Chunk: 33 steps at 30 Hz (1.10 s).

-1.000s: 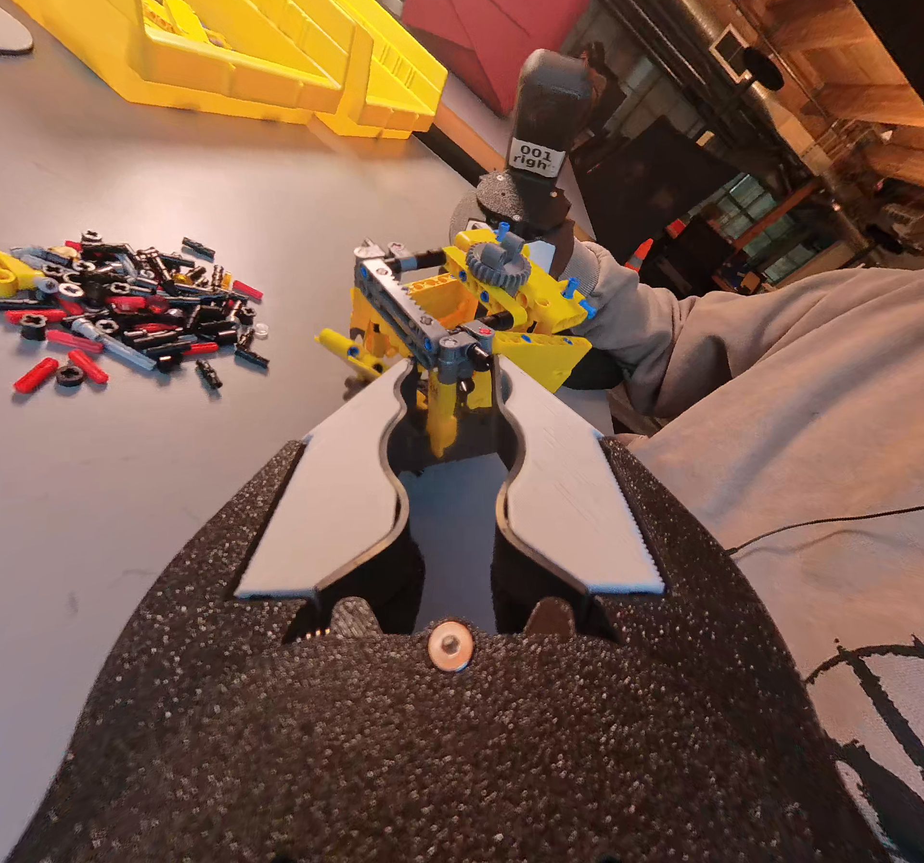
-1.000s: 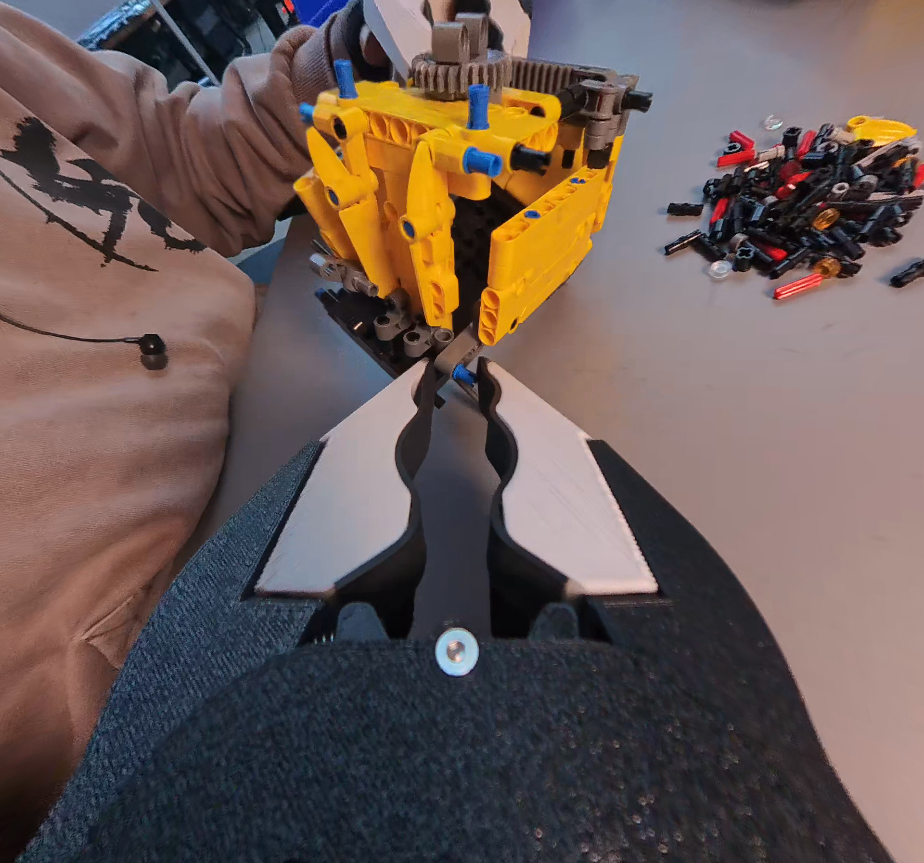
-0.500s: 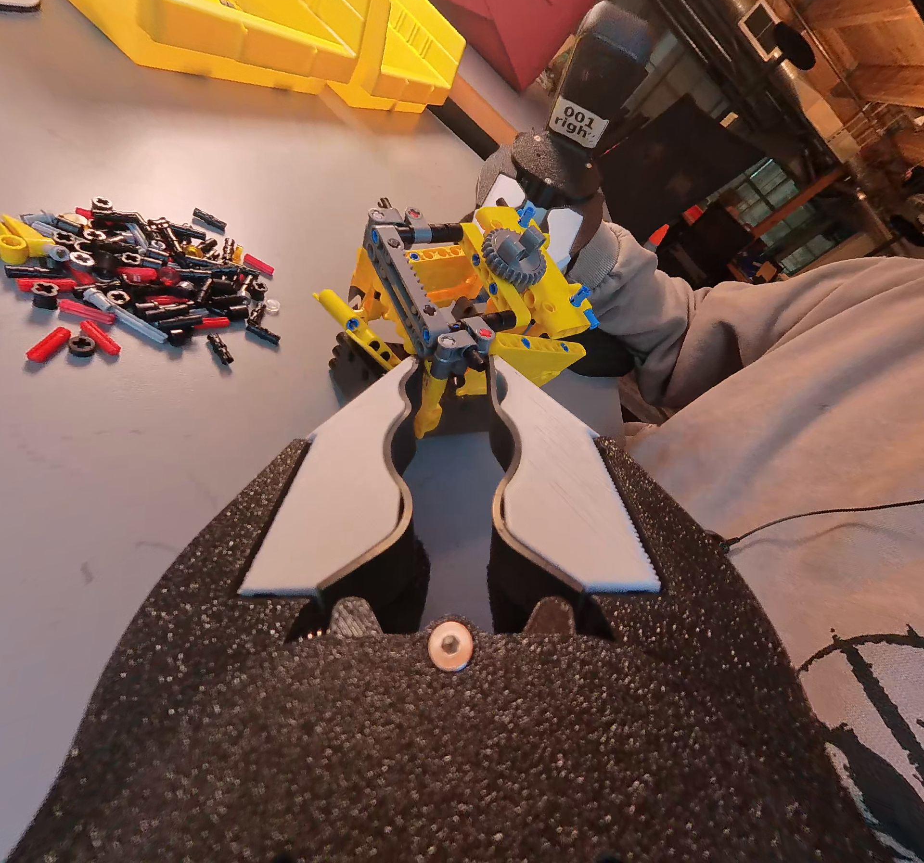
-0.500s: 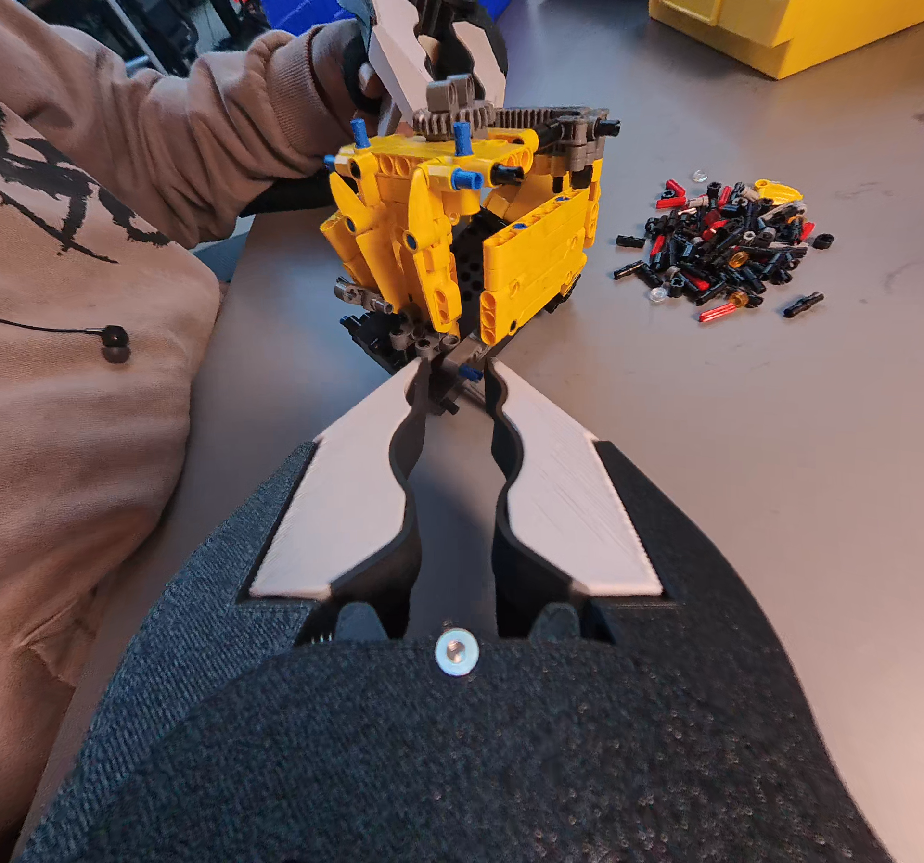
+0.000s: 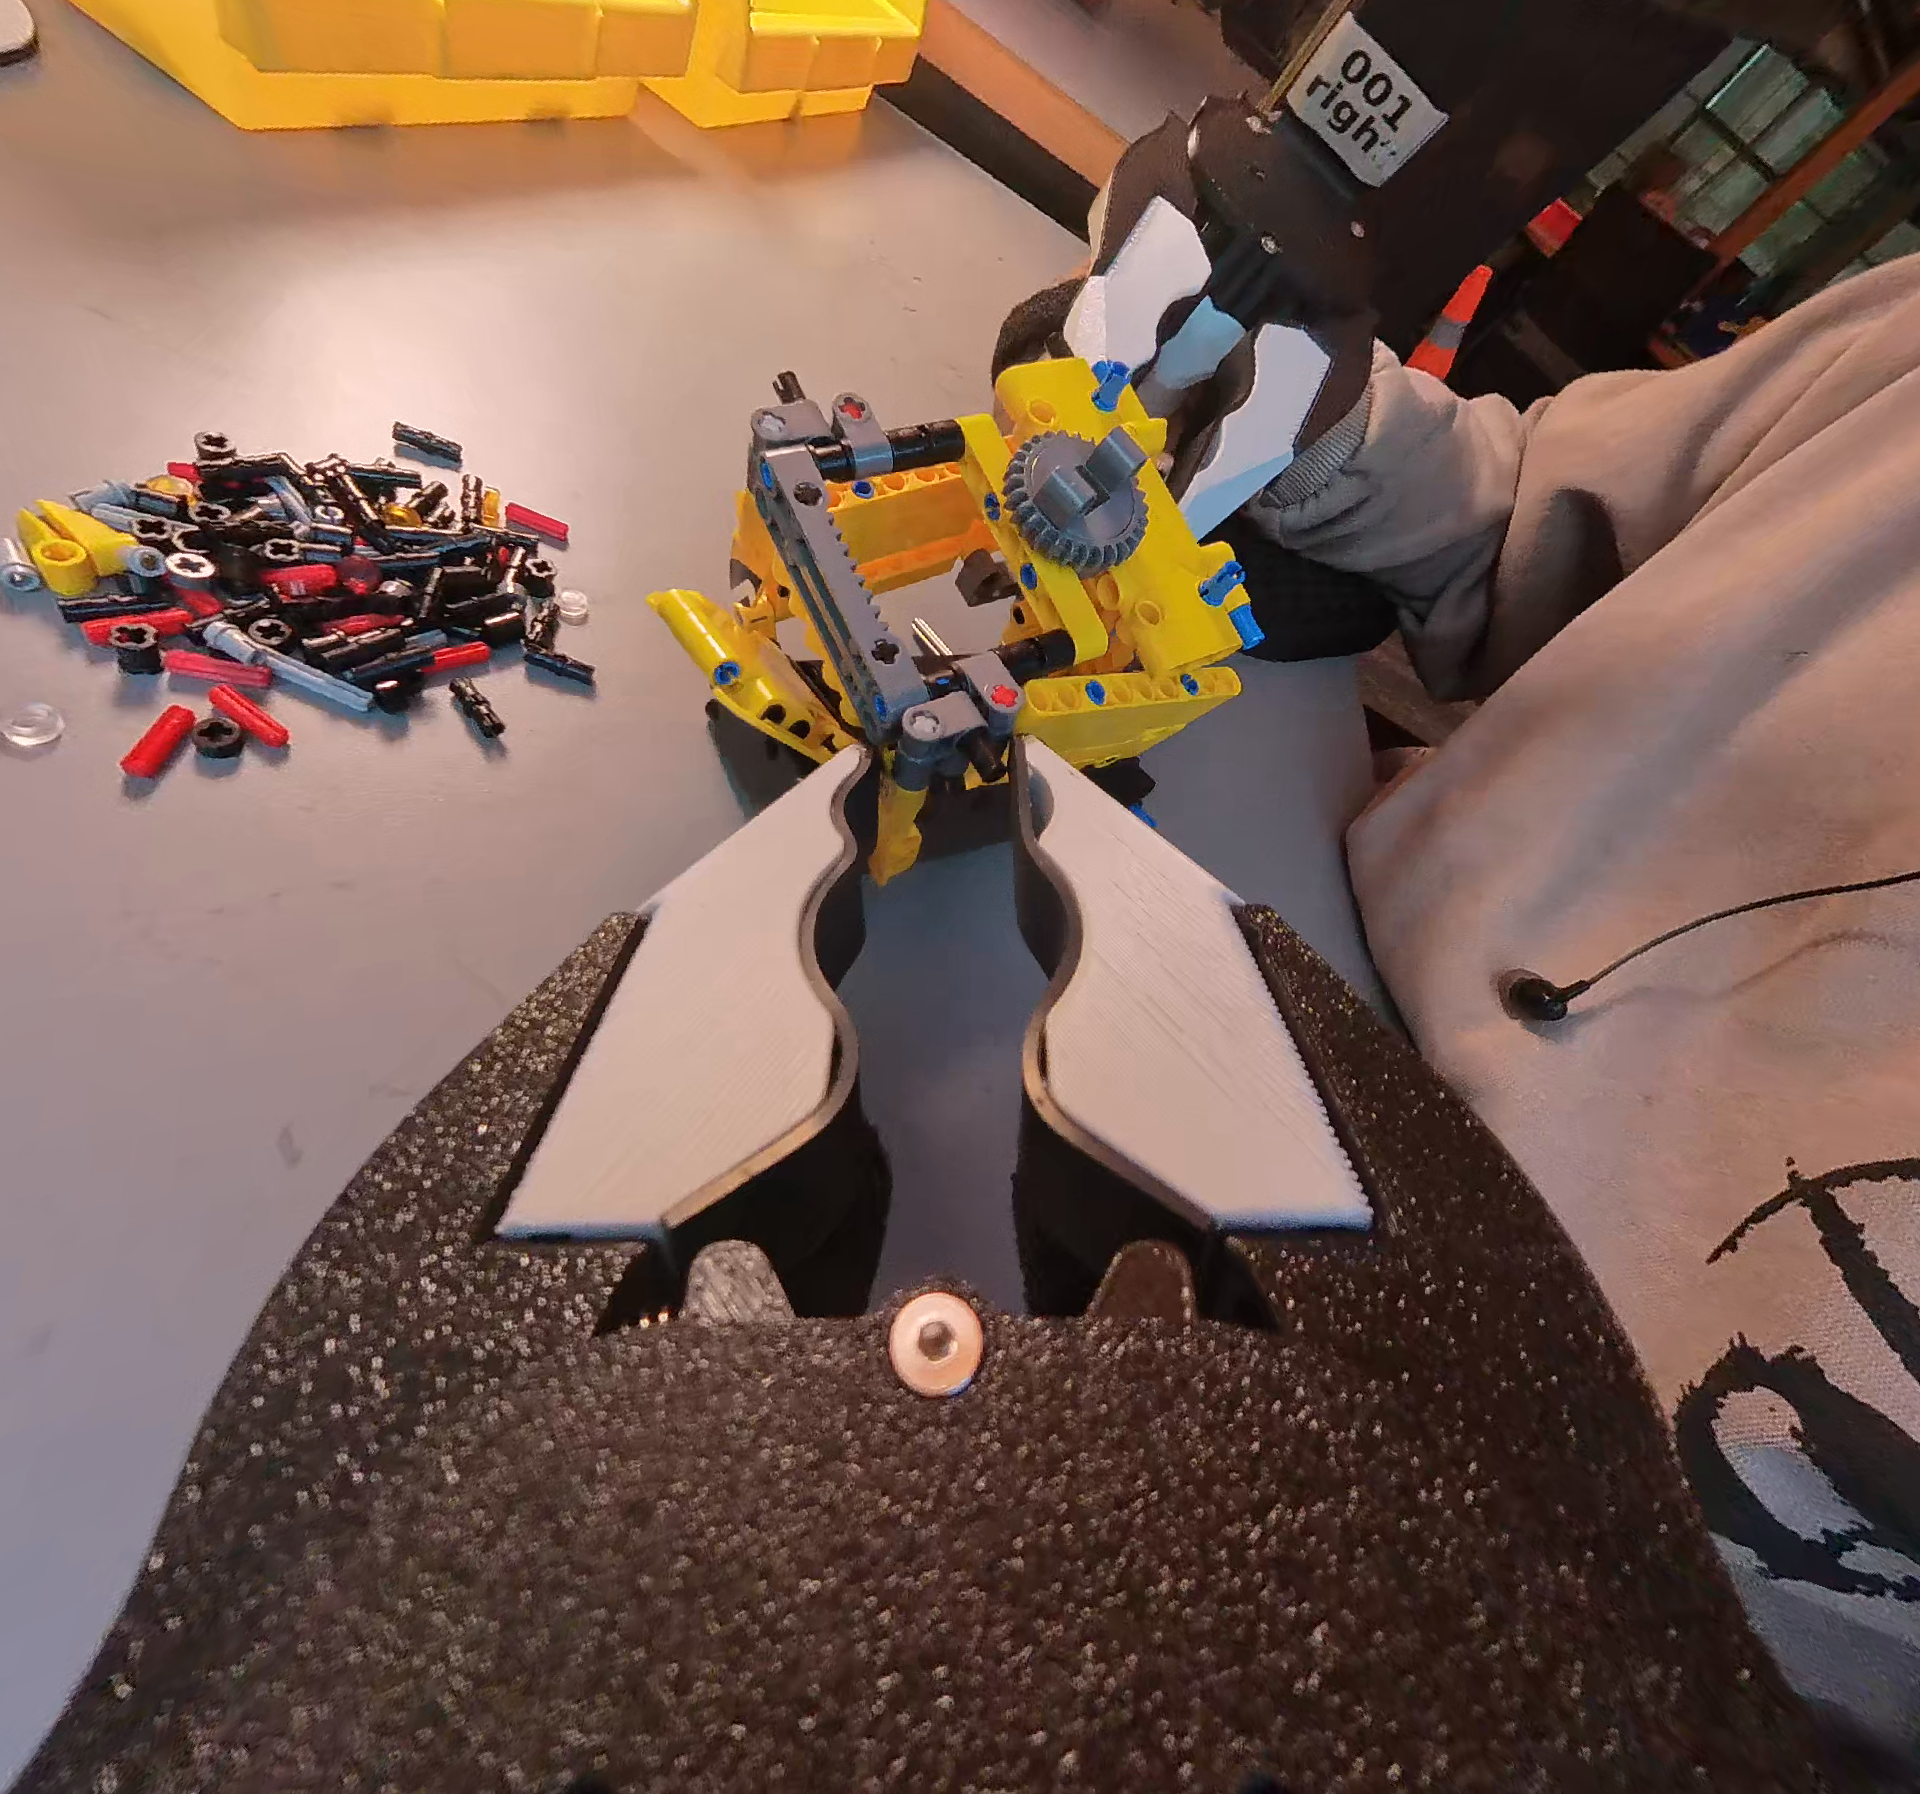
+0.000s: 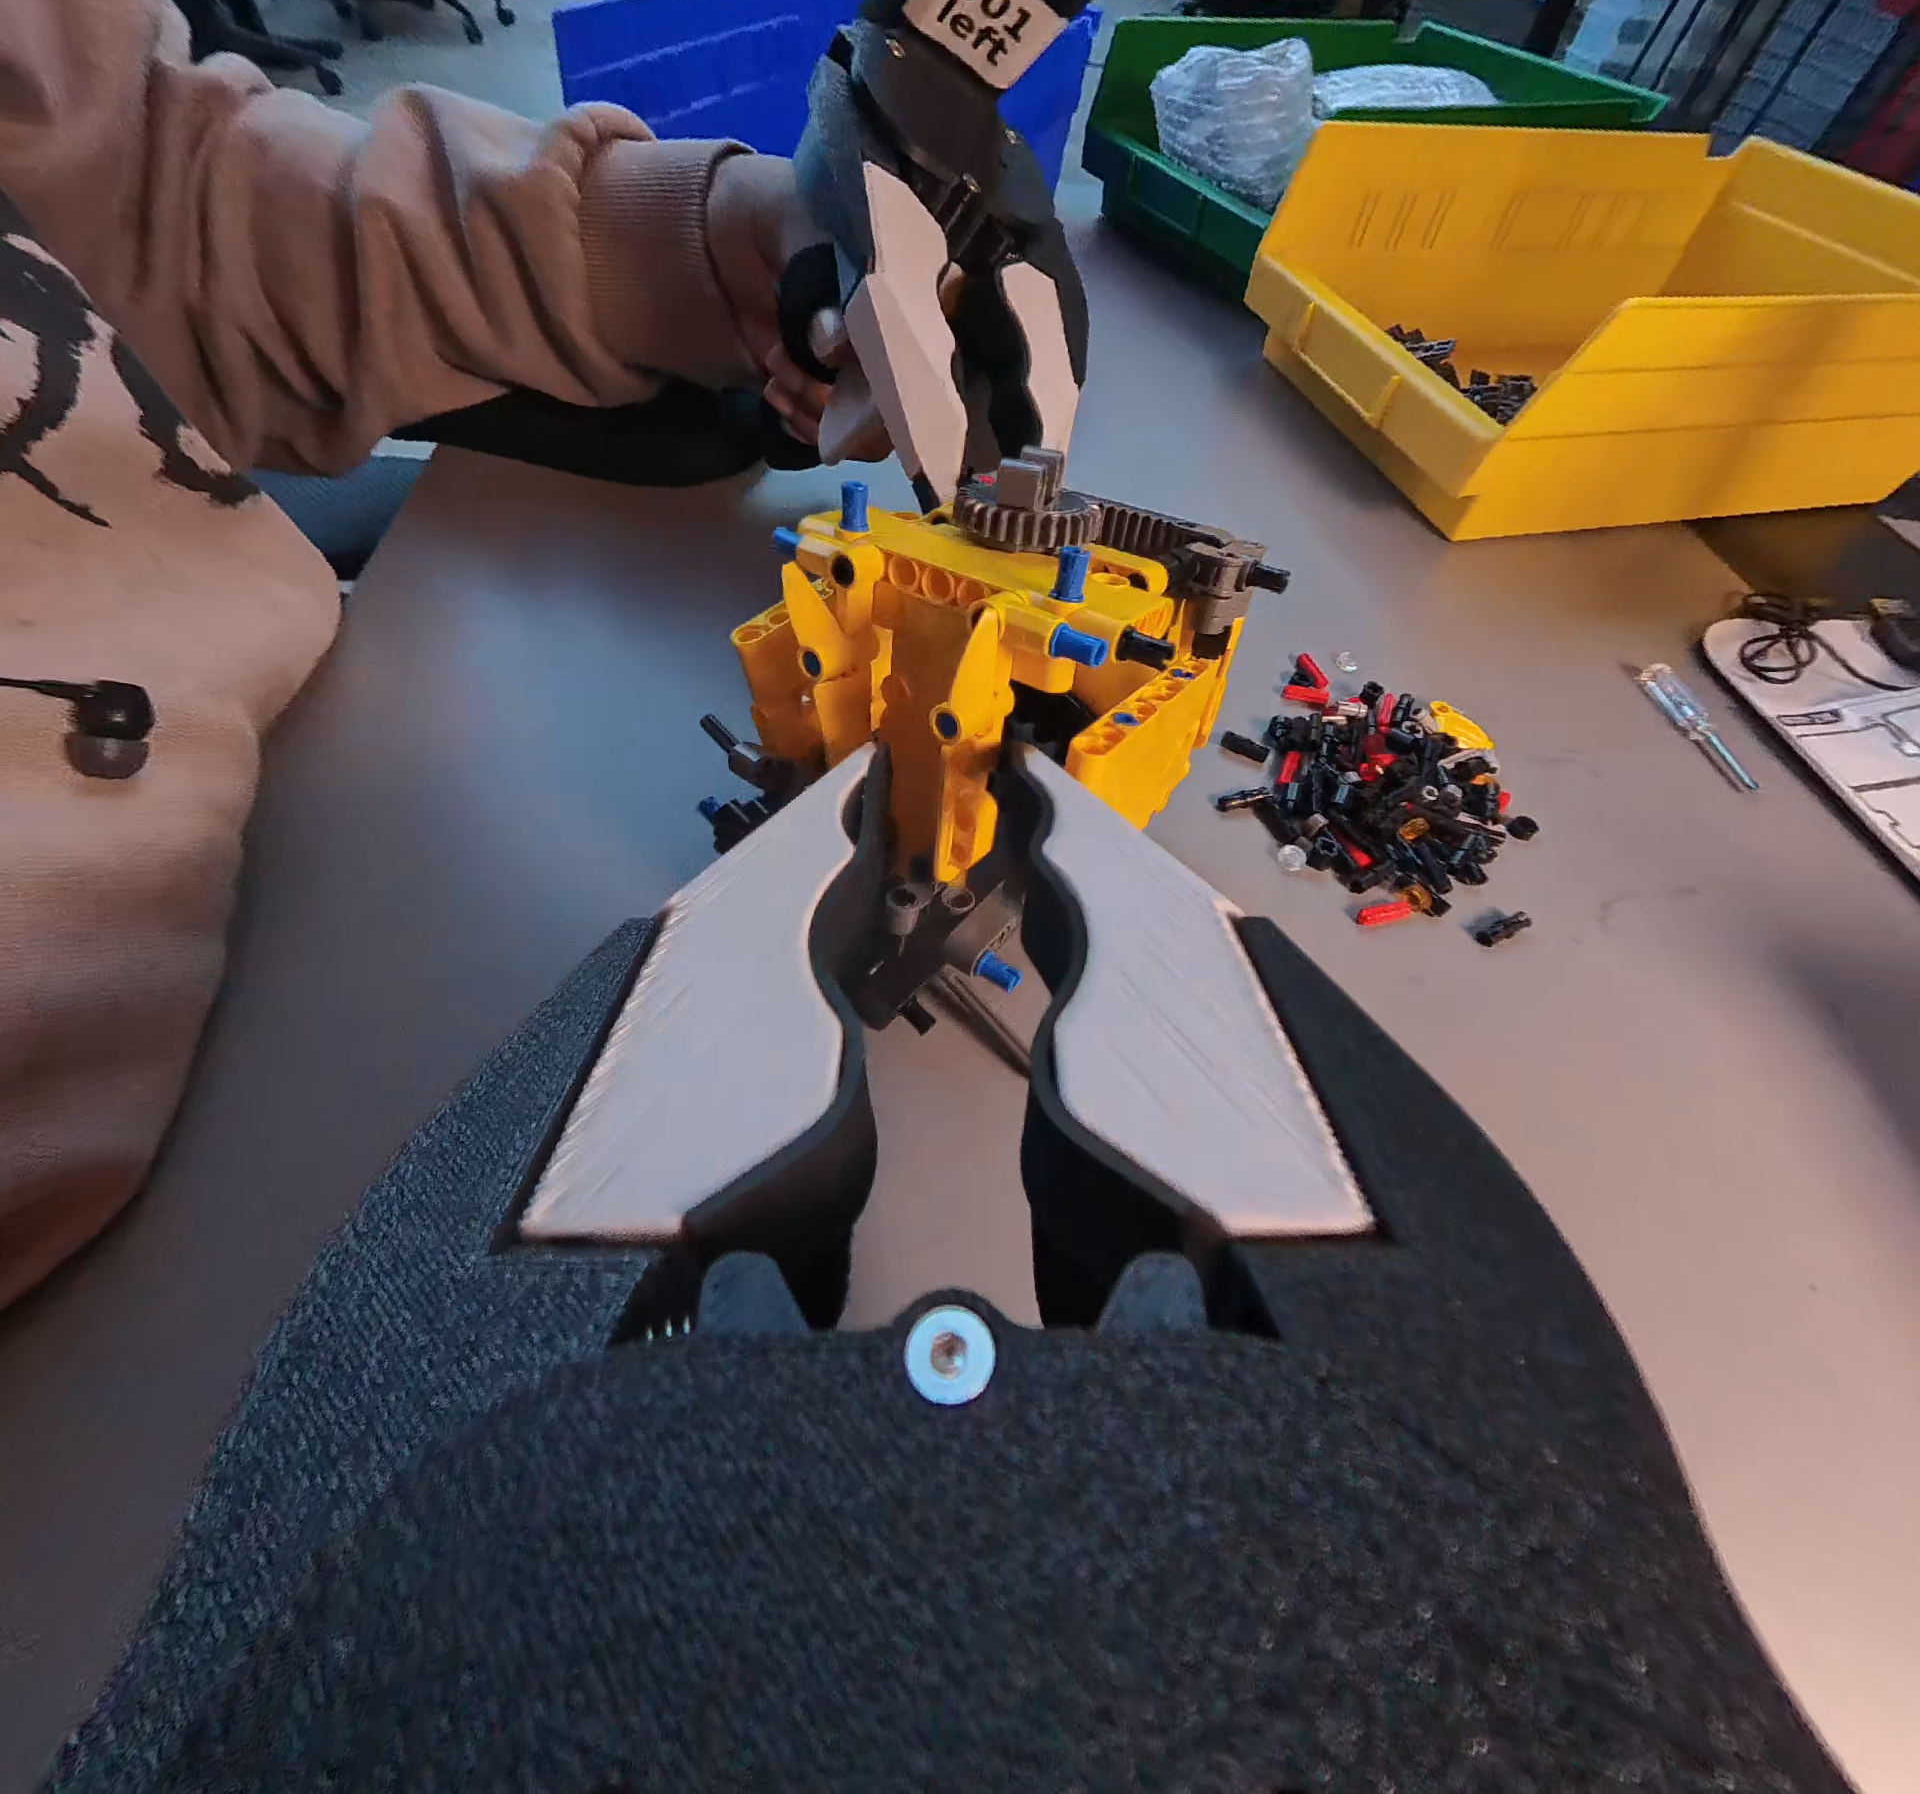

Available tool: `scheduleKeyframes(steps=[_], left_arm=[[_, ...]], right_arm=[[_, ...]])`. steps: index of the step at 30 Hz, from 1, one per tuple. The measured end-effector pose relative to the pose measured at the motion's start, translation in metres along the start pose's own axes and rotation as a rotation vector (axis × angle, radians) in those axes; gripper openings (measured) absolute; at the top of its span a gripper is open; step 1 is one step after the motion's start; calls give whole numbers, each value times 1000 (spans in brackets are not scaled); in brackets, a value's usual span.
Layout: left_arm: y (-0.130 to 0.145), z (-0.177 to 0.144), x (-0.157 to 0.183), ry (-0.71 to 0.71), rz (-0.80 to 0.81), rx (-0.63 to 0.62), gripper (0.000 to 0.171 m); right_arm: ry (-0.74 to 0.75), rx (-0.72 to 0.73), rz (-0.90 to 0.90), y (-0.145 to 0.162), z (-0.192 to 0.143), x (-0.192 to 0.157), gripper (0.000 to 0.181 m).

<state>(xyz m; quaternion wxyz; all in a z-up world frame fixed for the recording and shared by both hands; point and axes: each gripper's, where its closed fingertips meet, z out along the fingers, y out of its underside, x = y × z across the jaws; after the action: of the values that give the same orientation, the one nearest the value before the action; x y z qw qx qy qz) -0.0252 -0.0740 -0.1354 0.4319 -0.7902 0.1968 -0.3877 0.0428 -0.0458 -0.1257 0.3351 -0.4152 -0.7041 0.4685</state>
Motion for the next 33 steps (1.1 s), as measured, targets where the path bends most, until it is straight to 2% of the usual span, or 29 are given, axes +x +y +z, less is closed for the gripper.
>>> scheduleKeyframes(steps=[5,16,20,25,30,33], left_arm=[[9,6,1,-20,60,-58,23],[12,-2,0,-10,100,-68,19],[-12,-17,-13,-151,213,54,39],[-32,-18,-4,-228,400,155,62],[-34,2,3,-263,590,36,85],[-35,15,8,-210,676,-118,96]], right_arm=[[44,-12,-62,2,7,0,13],[82,-9,-94,4,4,7,8],[104,-11,-115,5,2,11,8],[145,7,-148,0,0,13,18],[162,20,-180,-4,2,12,11],[168,27,-155,-5,3,14,10]])
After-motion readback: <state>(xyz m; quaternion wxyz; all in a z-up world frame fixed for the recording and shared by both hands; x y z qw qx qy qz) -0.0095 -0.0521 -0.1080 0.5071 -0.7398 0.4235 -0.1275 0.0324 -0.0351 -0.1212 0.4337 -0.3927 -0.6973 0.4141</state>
